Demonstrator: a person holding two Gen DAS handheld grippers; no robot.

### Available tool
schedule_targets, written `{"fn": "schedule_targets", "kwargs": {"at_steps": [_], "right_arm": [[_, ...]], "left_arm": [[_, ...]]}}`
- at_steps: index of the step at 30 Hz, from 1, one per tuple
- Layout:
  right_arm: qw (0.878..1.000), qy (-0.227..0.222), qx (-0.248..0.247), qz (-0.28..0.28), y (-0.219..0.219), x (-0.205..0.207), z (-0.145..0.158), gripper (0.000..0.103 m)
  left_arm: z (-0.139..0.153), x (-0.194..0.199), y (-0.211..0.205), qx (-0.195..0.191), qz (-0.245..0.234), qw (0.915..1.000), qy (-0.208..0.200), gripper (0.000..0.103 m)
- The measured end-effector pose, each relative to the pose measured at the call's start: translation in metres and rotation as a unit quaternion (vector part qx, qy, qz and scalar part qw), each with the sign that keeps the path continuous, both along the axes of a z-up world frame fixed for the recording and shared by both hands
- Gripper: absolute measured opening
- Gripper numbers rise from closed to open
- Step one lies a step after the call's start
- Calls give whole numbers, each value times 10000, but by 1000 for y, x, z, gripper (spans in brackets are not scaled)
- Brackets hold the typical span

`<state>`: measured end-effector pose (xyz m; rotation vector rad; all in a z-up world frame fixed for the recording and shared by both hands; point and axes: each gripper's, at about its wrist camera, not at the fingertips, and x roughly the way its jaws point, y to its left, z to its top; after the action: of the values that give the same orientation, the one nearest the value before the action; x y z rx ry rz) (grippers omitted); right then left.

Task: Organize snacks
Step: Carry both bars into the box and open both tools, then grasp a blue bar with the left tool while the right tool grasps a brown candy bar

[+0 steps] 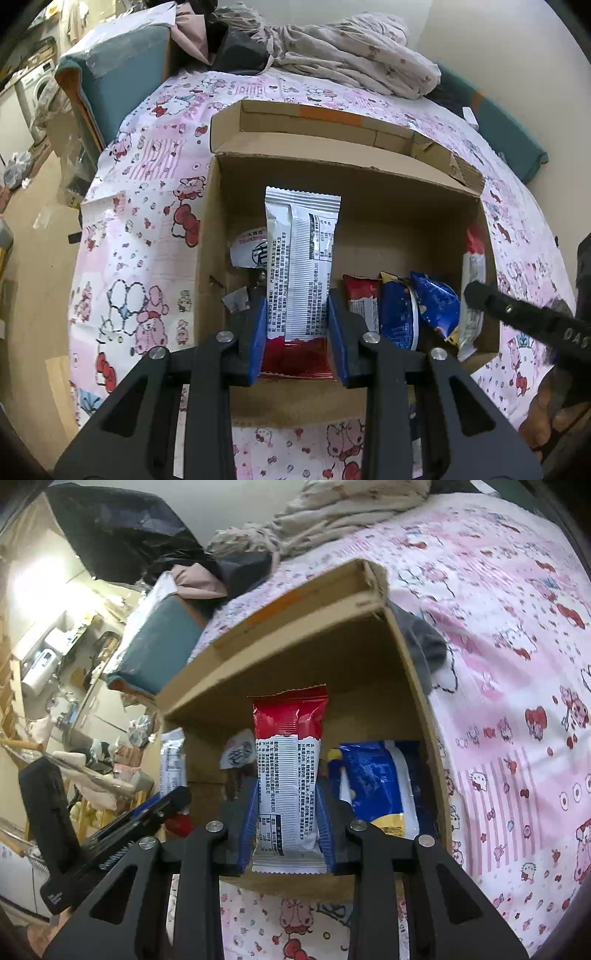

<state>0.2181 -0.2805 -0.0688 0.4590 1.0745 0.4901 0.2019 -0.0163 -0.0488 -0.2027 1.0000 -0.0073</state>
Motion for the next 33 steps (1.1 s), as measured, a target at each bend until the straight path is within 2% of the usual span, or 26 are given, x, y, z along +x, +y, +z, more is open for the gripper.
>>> {"fn": "schedule_targets", "kwargs": {"at_steps": [7, 11, 12, 14, 16, 18, 20, 21, 25, 33], "right_arm": [[9998, 181, -93, 51, 5, 3, -13, 34], [9996, 253, -27, 109, 8, 3, -15, 35], [9996, 254, -20, 111, 9, 3, -15, 40], [9998, 193, 14, 102, 8, 3, -12, 60], [10000, 68, 5, 64, 8, 2, -8, 82], [10000, -4, 18, 13, 6, 2, -5, 87], [10000, 3, 38, 0, 5, 3, -4, 87], [10000, 15, 36, -6, 4, 4, -4, 87], [10000, 34, 0, 6, 5, 4, -2, 87], [9995, -242, -185, 21, 4, -6, 15, 88]], "left_arm": [[-9, 6, 3, -209, 5, 9996, 212, 27], [-8, 6, 4, -218, 84, 9996, 183, 27], [-8, 7, 4, -184, 100, 9996, 197, 27], [-10, 8, 3, -135, 160, 9993, 296, 29], [-10, 9, 6, -198, 231, 9988, 379, 40], [-7, 8, 7, -219, 272, 9988, 340, 61], [-2, 5, 6, -156, 280, 9992, 231, 73], [0, 3, 6, -113, 278, 9994, 182, 75], [3, -2, 6, -45, 225, 9997, 95, 75], [16, -19, 15, -76, 340, 9994, -63, 75]]}}
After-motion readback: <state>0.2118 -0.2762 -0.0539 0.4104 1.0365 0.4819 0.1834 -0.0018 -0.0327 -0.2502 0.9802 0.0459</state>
